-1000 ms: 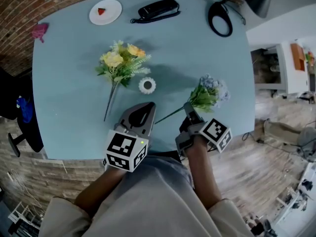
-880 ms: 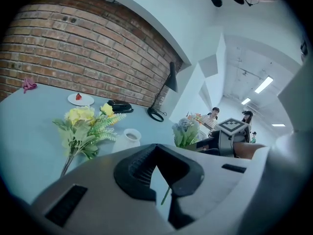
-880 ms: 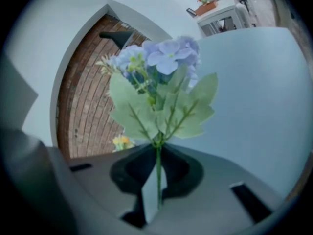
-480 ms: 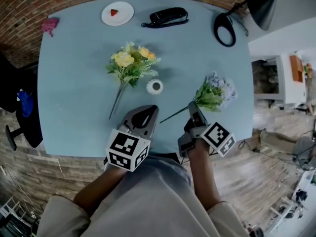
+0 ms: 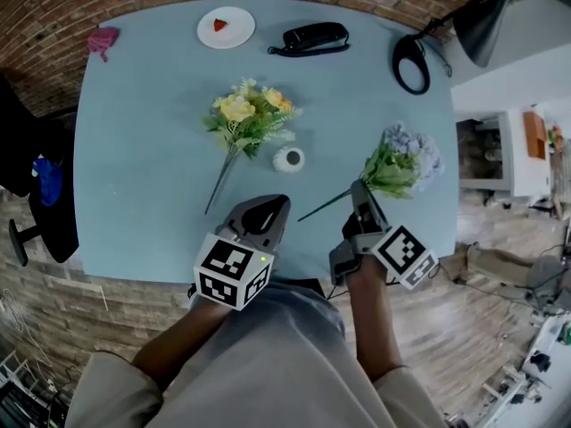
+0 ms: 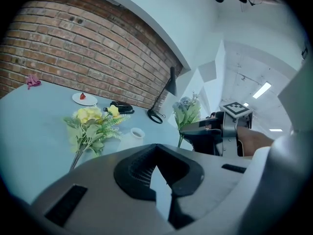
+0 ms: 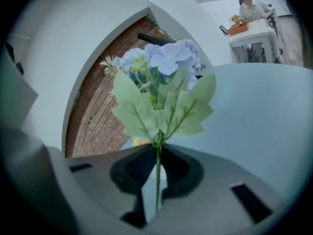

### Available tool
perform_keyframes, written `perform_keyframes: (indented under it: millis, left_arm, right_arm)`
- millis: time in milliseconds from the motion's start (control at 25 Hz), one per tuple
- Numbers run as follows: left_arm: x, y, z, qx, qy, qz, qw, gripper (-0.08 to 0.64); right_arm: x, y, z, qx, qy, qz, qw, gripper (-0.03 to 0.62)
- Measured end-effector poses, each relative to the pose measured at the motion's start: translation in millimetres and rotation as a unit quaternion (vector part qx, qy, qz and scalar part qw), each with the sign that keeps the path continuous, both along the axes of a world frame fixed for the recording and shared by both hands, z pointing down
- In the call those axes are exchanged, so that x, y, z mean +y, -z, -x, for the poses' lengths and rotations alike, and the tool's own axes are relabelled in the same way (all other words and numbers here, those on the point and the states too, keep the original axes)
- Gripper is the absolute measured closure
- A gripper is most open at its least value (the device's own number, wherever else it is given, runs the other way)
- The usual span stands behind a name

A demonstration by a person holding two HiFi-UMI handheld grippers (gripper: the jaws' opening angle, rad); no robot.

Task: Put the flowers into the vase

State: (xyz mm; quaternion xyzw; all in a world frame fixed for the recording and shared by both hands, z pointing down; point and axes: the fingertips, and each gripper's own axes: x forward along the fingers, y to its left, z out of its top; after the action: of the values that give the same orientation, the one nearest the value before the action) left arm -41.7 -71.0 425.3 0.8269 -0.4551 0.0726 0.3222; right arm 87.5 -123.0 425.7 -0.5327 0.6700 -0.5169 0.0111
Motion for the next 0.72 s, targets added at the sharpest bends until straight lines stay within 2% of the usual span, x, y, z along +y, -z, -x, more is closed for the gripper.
perform_keyframes:
  millis: [160, 400, 720]
  left_arm:
    - [-0.4, 2.9, 4.2, 0.007, 0.005, -0.005, 1.0, 0.545]
    - [2.5, 6.5, 10.9, 0.014, 0.011, -0.009, 0.9998, 0.545]
    - [5.9, 7.3, 23.0, 0.03, 0.02, -0.002, 0.9993, 0.545]
  right_arm:
    - [-7.0, 16.2, 7.0, 0.005, 0.019, -0.034, 0.999, 0.545]
    - [-14.3, 34.7, 16.6, 0.012, 0.025, -0.05, 0.998, 0.545]
    - [-29.3, 66.2, 42.9, 0.03, 0.068, -0.122, 0.99, 0.545]
